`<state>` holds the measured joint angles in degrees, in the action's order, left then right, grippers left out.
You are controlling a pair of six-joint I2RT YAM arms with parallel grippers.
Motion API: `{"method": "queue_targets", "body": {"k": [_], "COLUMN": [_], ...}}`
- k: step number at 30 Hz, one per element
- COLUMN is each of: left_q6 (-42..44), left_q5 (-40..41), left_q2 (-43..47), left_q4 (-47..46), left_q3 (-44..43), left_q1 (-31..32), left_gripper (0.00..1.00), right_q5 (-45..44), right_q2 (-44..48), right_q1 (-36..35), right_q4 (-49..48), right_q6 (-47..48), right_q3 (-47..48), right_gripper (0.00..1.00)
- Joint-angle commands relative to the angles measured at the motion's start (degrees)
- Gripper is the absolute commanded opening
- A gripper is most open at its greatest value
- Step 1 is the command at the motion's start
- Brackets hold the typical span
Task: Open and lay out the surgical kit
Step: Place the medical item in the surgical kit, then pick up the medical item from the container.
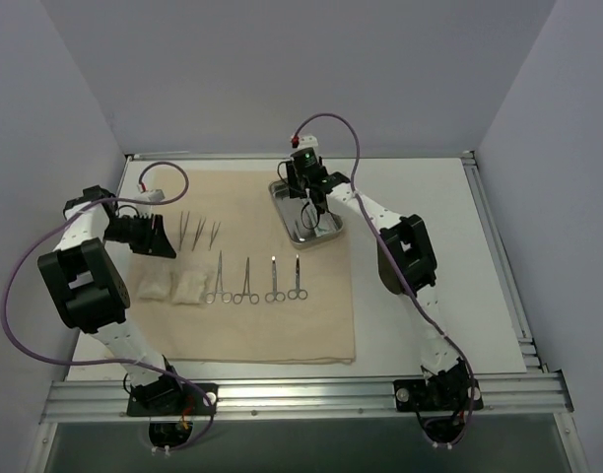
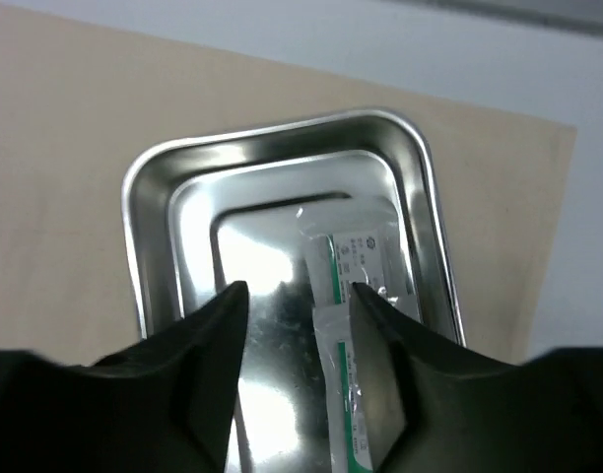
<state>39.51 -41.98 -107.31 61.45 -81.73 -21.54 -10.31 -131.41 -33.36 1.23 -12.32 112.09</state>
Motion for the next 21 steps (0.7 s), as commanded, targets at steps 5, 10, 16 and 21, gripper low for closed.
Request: {"method": "queue_targets", "body": {"k": [5, 10, 16, 21], "left_q6": [-13.1, -14.5, -14.9, -14.9], "left_q5": [5.0, 7.3, 7.3, 7.3], "left_q2": [7.4, 8.9, 8.5, 8.6], "left_q4": [-10.6, -11.4, -10.8, -10.4], "left_q3": [-1.9, -2.1, -2.6, -3.0], "left_q1": [0.9, 3.2, 4.2, 4.3], "left_gripper": [0.45, 0.45, 0.45, 0.45], "right_q5": [-6.8, -7.4, -4.4, -1.6], "right_q2": [-5.1, -4.4, -4.3, -5.7], "right_q1": [0.4, 1.6, 3.2, 4.2], "right_q4": [14.7, 14.9, 15.4, 16.0], "right_q6": [3.4, 2.9, 1.9, 1.0], "right_q3": [5.0, 2.4, 0.9, 0.6], "right_gripper": [0.52, 0.52, 0.51, 0.52]}}
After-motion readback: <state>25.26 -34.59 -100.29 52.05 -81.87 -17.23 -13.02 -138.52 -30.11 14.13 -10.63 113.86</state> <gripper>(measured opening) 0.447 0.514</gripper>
